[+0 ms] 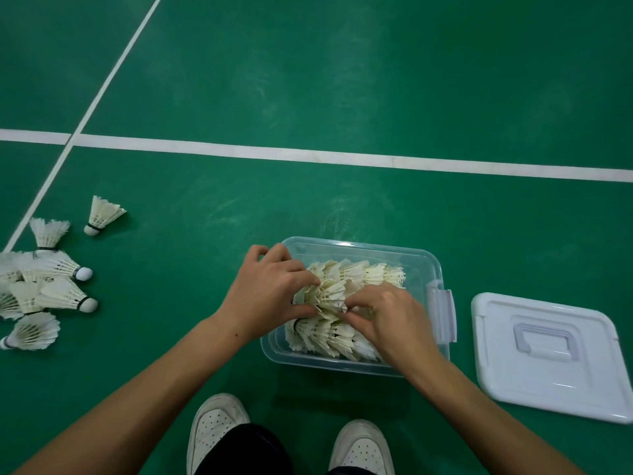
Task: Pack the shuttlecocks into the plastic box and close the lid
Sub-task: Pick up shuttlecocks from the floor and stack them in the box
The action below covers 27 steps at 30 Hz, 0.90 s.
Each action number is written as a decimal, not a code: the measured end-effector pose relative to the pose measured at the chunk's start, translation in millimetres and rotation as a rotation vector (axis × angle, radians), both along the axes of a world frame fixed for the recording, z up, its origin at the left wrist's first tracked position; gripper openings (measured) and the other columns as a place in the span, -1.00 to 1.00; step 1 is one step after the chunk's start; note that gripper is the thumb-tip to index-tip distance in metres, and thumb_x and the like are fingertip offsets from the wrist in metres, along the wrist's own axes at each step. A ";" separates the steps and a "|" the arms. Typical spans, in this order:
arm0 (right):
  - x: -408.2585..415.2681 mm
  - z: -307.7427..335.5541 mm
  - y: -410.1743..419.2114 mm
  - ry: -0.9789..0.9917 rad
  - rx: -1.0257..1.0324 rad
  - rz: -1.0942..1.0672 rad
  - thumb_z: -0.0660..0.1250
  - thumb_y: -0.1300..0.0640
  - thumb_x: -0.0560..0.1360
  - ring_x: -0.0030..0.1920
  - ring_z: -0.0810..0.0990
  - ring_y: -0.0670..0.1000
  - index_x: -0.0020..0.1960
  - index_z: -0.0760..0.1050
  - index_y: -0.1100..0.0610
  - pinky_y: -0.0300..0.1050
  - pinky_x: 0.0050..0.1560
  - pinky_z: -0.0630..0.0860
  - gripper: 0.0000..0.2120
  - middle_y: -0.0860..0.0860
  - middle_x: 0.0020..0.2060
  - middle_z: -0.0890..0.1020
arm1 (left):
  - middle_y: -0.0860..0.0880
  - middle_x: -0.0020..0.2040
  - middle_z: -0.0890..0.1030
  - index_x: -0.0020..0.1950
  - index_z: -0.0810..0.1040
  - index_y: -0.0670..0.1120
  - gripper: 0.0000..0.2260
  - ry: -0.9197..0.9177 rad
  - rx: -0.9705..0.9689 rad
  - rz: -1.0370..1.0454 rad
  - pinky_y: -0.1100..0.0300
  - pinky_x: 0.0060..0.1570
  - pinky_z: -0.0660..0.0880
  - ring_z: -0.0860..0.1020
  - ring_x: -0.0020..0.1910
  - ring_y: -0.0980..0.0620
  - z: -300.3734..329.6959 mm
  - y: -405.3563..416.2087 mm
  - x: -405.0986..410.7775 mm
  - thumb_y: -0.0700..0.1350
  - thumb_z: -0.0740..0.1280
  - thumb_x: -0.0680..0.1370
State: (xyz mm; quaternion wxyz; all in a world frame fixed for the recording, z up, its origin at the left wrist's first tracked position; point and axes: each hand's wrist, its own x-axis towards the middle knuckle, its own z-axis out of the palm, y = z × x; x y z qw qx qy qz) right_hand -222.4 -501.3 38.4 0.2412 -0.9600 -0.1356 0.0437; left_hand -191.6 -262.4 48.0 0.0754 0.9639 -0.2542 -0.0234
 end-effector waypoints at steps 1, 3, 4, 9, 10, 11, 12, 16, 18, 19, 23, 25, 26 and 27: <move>2.1 1.0 1.9 0.031 0.009 -0.015 0.56 -0.15 0.45 -0.16 0.59 -0.12 0.02 0.75 -0.12 -0.09 -0.17 0.62 -0.81 -0.16 -0.17 0.74 | 0.23 -0.01 0.69 0.17 0.70 0.20 -0.54 0.010 -0.011 0.007 -0.02 0.04 0.40 0.52 0.03 0.02 -1.9 -0.9 0.9 0.40 0.45 0.39; 6.7 2.2 4.6 0.100 0.024 -0.035 0.54 -0.15 0.46 -0.22 0.52 -0.18 0.03 0.75 -0.13 -0.17 -0.18 0.54 -0.81 -0.16 -0.21 0.71 | 0.23 -0.02 0.69 0.16 0.71 0.19 -0.56 0.029 -0.021 0.019 -0.01 0.04 0.40 0.52 0.03 0.02 -5.3 -2.9 2.4 0.37 0.51 0.37; 8.7 2.2 5.3 0.136 0.030 -0.038 0.53 -0.15 0.47 -0.26 0.50 -0.21 0.02 0.75 -0.14 -0.26 -0.21 0.45 -0.83 -0.19 -0.24 0.68 | 0.22 -0.03 0.69 0.15 0.72 0.19 -0.56 0.035 -0.017 0.026 -0.01 0.04 0.40 0.52 0.03 0.02 -5.9 -3.8 2.7 0.36 0.53 0.36; 15.7 6.3 1.1 0.331 0.100 0.022 0.55 -0.18 0.44 -0.13 0.67 -0.21 0.03 0.75 -0.10 -0.10 -0.01 0.65 -0.76 -0.21 -0.12 0.75 | 0.19 0.00 0.69 0.19 0.68 0.17 -0.50 0.020 0.028 0.028 -0.04 0.08 0.44 0.54 0.06 0.01 -5.0 -5.7 1.3 0.37 0.54 0.34; 16.6 8.6 -1.1 0.363 0.129 0.048 0.56 -0.16 0.43 -0.06 0.68 -0.21 0.08 0.74 -0.08 -0.06 0.06 0.67 -0.73 -0.19 -0.04 0.76 | 0.18 0.03 0.70 0.24 0.66 0.16 -0.46 0.017 0.041 0.025 -0.05 0.11 0.45 0.55 0.09 0.01 -4.0 -5.3 0.9 0.37 0.53 0.35; 17.3 13.0 -3.7 0.398 0.165 0.062 0.57 -0.13 0.43 0.01 0.68 -0.22 0.15 0.72 -0.07 -0.07 0.13 0.67 -0.68 -0.17 0.04 0.76 | 0.17 0.08 0.70 0.29 0.63 0.14 -0.42 0.020 0.051 0.020 -0.04 0.14 0.46 0.56 0.12 0.00 -2.6 -4.4 0.1 0.38 0.52 0.36; 17.9 17.3 -6.8 0.423 0.200 0.060 0.57 -0.13 0.44 0.06 0.67 -0.23 0.21 0.70 -0.07 -0.10 0.18 0.66 -0.63 -0.16 0.11 0.74 | 0.15 0.14 0.69 0.34 0.59 0.13 -0.39 0.031 0.054 0.011 -0.04 0.17 0.47 0.56 0.16 0.01 -1.4 -2.7 -1.1 0.39 0.50 0.38; 21.1 35.1 -19.0 0.375 0.259 -0.002 0.54 -0.21 0.43 0.02 0.66 -0.26 0.21 0.68 -0.07 -0.09 0.12 0.68 -0.60 -0.20 0.05 0.72 | 0.11 0.27 0.63 0.40 0.54 0.09 -0.37 0.122 -0.115 0.022 -0.02 0.24 0.51 0.52 0.26 0.03 15.0 6.8 -6.3 0.37 0.47 0.42; 26.0 42.8 -20.2 0.314 0.272 -0.032 0.53 -0.25 0.43 -0.01 0.67 -0.25 0.17 0.68 -0.06 -0.05 0.09 0.69 -0.60 -0.21 0.01 0.72 | 0.11 0.28 0.61 0.38 0.56 0.10 -0.38 0.137 -0.250 0.086 0.01 0.26 0.51 0.51 0.26 0.06 27.1 14.1 -7.9 0.40 0.45 0.43; 28.6 46.3 -19.0 0.272 0.275 -0.039 0.53 -0.27 0.43 -0.01 0.67 -0.24 0.17 0.68 -0.07 -0.04 0.07 0.69 -0.59 -0.21 0.00 0.72 | 0.12 0.29 0.61 0.38 0.56 0.11 -0.38 0.145 -0.309 0.135 0.02 0.27 0.51 0.51 0.27 0.09 32.6 19.0 -8.7 0.41 0.44 0.43; 37.8 59.9 3.2 0.128 0.238 -0.004 0.43 -0.34 0.43 0.06 0.64 -0.19 0.30 0.57 -0.07 0.00 0.11 0.67 -0.46 -0.22 0.06 0.69 | 0.21 0.22 0.63 0.33 0.58 0.12 -0.41 0.153 -0.544 0.311 0.07 0.19 0.57 0.58 0.17 0.20 46.2 50.2 -18.1 0.43 0.44 0.44; 45.0 64.0 25.0 0.097 0.201 0.059 0.40 -0.33 0.45 0.11 0.61 -0.13 0.37 0.52 -0.04 0.03 0.16 0.65 -0.41 -0.19 0.13 0.67 | 0.23 0.19 0.65 0.32 0.58 0.11 -0.42 0.154 -0.611 0.389 0.08 0.15 0.58 0.61 0.13 0.20 47.2 73.5 -24.4 0.40 0.46 0.42; 49.3 64.6 37.5 0.088 0.184 0.095 0.40 -0.33 0.46 0.13 0.60 -0.12 0.38 0.50 -0.03 0.04 0.18 0.64 -0.40 -0.17 0.15 0.66 | 0.23 0.18 0.66 0.32 0.58 0.12 -0.42 0.152 -0.640 0.432 0.07 0.14 0.58 0.62 0.13 0.20 46.8 86.4 -27.1 0.39 0.47 0.41; 53.3 64.9 51.2 0.083 0.168 0.135 0.40 -0.32 0.47 0.14 0.60 -0.10 0.39 0.50 -0.02 0.05 0.19 0.63 -0.40 -0.15 0.16 0.66 | 0.22 0.16 0.67 0.32 0.58 0.12 -0.43 0.147 -0.669 0.477 0.06 0.13 0.59 0.63 0.12 0.18 45.8 99.9 -30.3 0.37 0.48 0.41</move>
